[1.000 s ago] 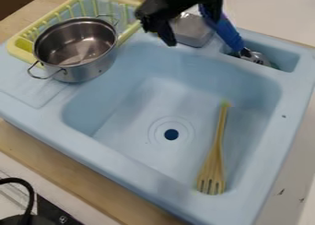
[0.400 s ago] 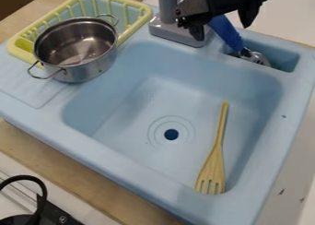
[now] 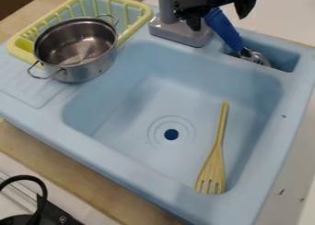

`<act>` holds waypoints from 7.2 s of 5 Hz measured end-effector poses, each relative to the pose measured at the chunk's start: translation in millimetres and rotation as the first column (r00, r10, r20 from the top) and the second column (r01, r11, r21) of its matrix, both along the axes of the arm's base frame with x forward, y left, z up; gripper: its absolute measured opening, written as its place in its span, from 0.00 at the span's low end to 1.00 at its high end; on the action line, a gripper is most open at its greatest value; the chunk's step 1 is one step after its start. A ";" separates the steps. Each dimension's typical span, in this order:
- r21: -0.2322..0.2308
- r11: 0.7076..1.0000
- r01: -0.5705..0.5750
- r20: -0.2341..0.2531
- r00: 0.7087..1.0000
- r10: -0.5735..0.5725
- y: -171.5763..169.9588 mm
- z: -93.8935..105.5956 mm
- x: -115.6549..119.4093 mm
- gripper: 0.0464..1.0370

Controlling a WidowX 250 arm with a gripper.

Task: Put the blue spoon in the sink

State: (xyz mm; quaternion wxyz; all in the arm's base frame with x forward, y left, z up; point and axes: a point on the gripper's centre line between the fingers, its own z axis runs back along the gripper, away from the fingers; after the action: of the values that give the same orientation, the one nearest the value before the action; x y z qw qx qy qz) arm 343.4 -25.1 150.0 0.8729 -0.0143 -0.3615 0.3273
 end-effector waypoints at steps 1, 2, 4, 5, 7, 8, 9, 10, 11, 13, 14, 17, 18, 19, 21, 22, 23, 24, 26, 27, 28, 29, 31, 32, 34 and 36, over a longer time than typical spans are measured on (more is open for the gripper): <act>0.009 1.000 0.002 0.010 1.000 -0.002 1.4 -4.4 5.5 0.96; 0.016 1.000 -0.003 0.062 0.998 0.002 4.3 -0.9 10.9 0.96; 0.055 0.998 -0.027 0.088 0.996 0.022 15.1 -6.8 14.4 0.96; 0.086 0.995 -0.050 0.051 0.998 0.046 18.9 -12.1 17.5 0.91; 0.091 0.995 -0.049 0.026 0.999 0.047 17.3 -14.6 18.5 0.44; 0.095 0.994 -0.051 0.007 0.999 0.050 12.9 -14.9 14.9 0.43; 0.106 0.993 -0.049 0.002 0.999 0.049 9.2 -10.1 5.8 0.43; 0.069 0.996 -0.055 0.021 0.998 0.054 8.2 -2.4 -2.6 0.41; 0.024 0.996 -0.089 0.062 0.994 0.088 9.3 14.0 -8.1 0.24; -0.089 0.991 -0.097 0.134 0.985 0.108 8.1 38.9 -15.2 0.18; -0.103 0.988 -0.114 0.152 0.980 0.129 10.4 46.2 -23.3 0.18; -0.104 0.956 -0.273 0.154 0.946 0.287 27.8 62.4 -59.9 0.18; -0.074 0.927 -0.366 0.119 0.920 0.373 37.4 61.2 -71.9 0.18; -0.044 0.907 -0.419 0.092 0.902 0.421 43.8 60.9 -79.6 0.18; -0.086 0.789 -0.608 0.064 0.787 0.614 76.1 81.1 -86.9 0.18; -0.085 0.748 -0.658 0.047 0.747 0.663 95.2 84.4 -92.2 0.18; -0.075 0.752 -0.655 0.047 0.751 0.658 98.3 86.4 -94.5 0.18; -0.038 0.794 -0.606 0.046 0.793 0.607 86.7 84.3 -101.9 0.18; 0.057 0.881 -0.470 0.029 0.883 0.469 53.6 64.9 -132.1 0.18; 0.088 0.865 -0.494 -0.074 0.863 0.500 45.9 32.5 -137.4 0.18; 0.106 0.795 -0.597 -0.121 0.786 0.606 46.1 6.8 -150.5 0.18; 0.038 0.772 -0.635 -0.116 0.764 0.634 48.0 -7.8 -155.7 0.18; 0.029 0.700 -0.713 -0.155 0.689 0.708 47.4 -22.7 -161.6 0.18; 0.094 0.647 -0.756 -0.206 0.621 0.756 61.2 -41.2 -167.2 0.18; 0.148 0.605 -0.782 -0.265 0.558 0.787 78.8 -61.9 -174.2 0.18; 0.085 0.626 -0.775 -0.258 0.590 0.765 78.2 -55.2 -177.2 0.68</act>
State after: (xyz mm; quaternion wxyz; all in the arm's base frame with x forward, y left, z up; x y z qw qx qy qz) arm 166.3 53.1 94.8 0.6857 0.1718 -0.2039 0.6773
